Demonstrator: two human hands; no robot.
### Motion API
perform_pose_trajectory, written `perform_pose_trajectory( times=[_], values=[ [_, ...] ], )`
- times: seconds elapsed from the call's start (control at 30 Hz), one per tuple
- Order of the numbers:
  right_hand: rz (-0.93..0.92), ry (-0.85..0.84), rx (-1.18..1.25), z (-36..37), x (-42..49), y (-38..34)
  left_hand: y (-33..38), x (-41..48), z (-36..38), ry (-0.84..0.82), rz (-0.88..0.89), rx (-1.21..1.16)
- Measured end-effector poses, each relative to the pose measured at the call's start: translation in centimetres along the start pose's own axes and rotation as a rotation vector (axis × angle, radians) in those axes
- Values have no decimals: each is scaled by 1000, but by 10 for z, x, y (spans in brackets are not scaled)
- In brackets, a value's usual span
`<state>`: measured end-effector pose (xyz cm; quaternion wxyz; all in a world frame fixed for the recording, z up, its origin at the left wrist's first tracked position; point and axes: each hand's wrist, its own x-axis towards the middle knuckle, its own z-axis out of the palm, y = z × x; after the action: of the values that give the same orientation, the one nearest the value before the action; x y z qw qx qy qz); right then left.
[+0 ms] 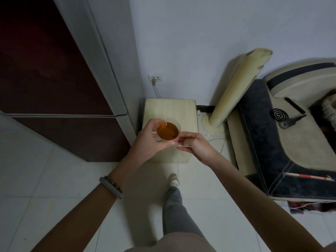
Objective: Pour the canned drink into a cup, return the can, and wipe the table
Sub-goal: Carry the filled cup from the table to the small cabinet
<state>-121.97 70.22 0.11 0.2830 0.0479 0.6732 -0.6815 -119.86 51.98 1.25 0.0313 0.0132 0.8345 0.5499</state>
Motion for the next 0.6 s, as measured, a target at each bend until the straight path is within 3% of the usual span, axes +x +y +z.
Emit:
perform_pose_trajectory(
  times=[0.37, 0.6],
  values=[
    [158, -67, 22, -73, 167, -28, -36, 173, 19, -54, -126, 3],
    [214, 4, 54, -96, 248, -12, -93, 251, 36, -95, -165, 12]
  ],
)
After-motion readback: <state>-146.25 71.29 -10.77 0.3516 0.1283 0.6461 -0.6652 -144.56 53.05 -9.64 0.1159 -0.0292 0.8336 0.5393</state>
